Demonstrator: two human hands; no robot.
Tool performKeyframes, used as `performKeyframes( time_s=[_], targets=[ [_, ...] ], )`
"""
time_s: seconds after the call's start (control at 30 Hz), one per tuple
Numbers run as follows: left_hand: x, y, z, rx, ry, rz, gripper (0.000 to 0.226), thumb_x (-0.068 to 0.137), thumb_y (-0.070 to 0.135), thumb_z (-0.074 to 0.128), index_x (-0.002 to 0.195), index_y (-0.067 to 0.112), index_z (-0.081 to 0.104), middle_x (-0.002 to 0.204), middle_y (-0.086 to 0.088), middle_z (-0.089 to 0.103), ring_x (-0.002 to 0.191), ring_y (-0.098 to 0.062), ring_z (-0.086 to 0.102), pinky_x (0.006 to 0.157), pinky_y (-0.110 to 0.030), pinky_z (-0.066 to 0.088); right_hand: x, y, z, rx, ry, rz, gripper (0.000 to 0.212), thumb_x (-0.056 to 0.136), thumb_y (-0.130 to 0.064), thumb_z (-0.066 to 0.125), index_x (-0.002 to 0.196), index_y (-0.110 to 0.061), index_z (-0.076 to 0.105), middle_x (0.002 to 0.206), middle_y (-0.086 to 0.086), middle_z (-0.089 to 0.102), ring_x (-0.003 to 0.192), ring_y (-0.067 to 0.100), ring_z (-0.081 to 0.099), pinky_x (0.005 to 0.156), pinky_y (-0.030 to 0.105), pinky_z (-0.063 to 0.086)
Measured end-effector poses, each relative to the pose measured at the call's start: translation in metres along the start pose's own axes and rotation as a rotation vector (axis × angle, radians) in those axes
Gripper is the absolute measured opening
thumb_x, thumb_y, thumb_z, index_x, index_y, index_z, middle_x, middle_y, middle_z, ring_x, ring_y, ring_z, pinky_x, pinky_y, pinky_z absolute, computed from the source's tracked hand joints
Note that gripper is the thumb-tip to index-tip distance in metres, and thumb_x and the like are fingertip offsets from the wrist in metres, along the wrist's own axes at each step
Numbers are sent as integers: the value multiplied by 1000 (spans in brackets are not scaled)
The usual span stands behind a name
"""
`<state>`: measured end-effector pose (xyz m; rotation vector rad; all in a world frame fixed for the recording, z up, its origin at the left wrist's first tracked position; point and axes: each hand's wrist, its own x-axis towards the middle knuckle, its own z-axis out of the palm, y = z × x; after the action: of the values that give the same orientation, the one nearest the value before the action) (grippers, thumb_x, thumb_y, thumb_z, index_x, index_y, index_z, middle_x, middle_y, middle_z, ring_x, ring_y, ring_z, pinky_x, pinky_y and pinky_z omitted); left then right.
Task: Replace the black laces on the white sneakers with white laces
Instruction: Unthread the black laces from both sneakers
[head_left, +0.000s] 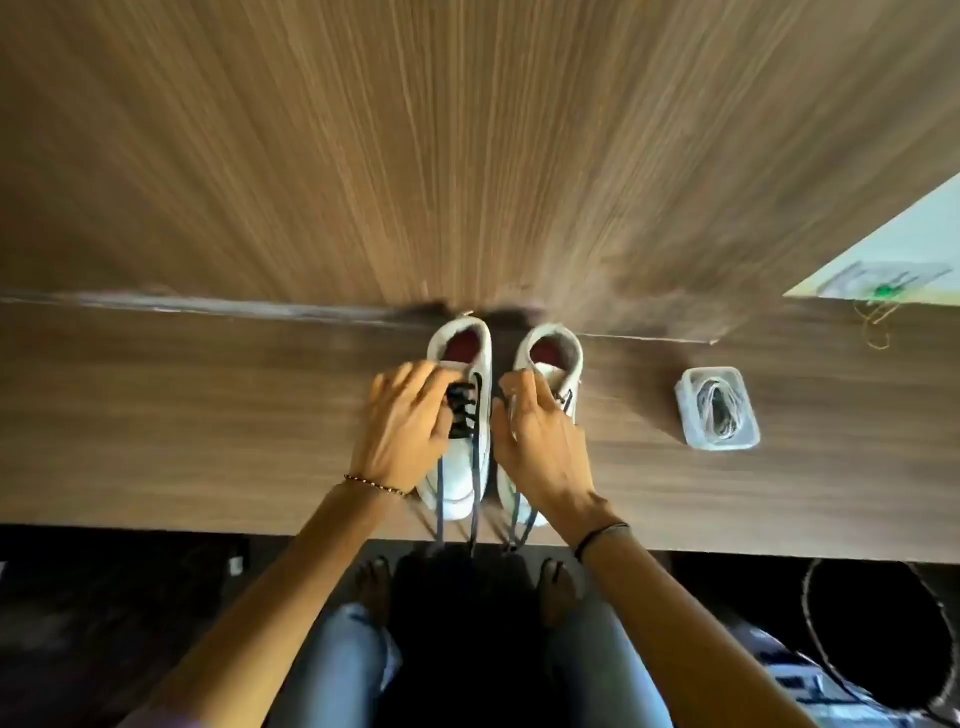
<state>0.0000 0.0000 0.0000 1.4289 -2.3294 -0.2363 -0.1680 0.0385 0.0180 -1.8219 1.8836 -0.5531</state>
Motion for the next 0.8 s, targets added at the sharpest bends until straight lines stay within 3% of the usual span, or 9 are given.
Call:
performKeyframes(
  time_s=[0.1,0.17,0.23,0.37,0.47,0.57,0.8],
  targets=[
    [2,-6,19,-108,170,-8,32,90,8,50,115,10,70,112,-7,66,101,-27,58,85,-44,49,10,10,24,-16,205,-84,11,106,-28,49,110,-17,50,105,0,60,58,24,59,42,25,26],
    [-1,-11,37,-175,273,16,30,91,4,53,116,8,70,111,-8,65,102,-26,56,86,-44,48,12,19,44,-78,328,-95,10,103,-25,56,107,-16,54,95,-4,63,49,12,44,41,18,14],
    [-6,-16,51,-189,354,44,28,93,3,55,116,7,70,111,-8,65,102,-27,57,86,-45,47,12,25,53,-103,430,-115,9,102,-25,59,105,-16,57,89,-8,64,50,8,38,42,16,11],
    [-10,-24,69,-202,490,81,24,96,4,56,116,5,70,113,-9,67,106,-27,60,90,-47,47,12,34,64,-93,527,-186,10,103,-27,57,105,-17,55,87,-9,64,53,10,49,39,18,26],
    [-7,-24,75,-230,542,113,23,96,2,57,115,5,69,114,-10,65,108,-25,59,95,-41,47,15,32,62,-74,519,-209,12,103,-27,54,109,-17,52,92,-7,65,64,19,61,45,32,44],
    [-15,-17,78,-199,557,123,24,93,2,54,113,5,68,115,-10,63,109,-26,58,97,-38,46,8,30,61,-73,498,-251,15,103,-28,51,110,-16,50,100,-4,66,77,26,65,54,44,51],
    [-29,8,52,-172,324,-22,33,89,-4,59,120,8,61,122,-9,57,117,-30,54,98,-49,47,-32,21,49,-1,336,-278,17,100,-25,52,111,-12,48,107,7,65,86,32,65,65,50,55]
  ],
)
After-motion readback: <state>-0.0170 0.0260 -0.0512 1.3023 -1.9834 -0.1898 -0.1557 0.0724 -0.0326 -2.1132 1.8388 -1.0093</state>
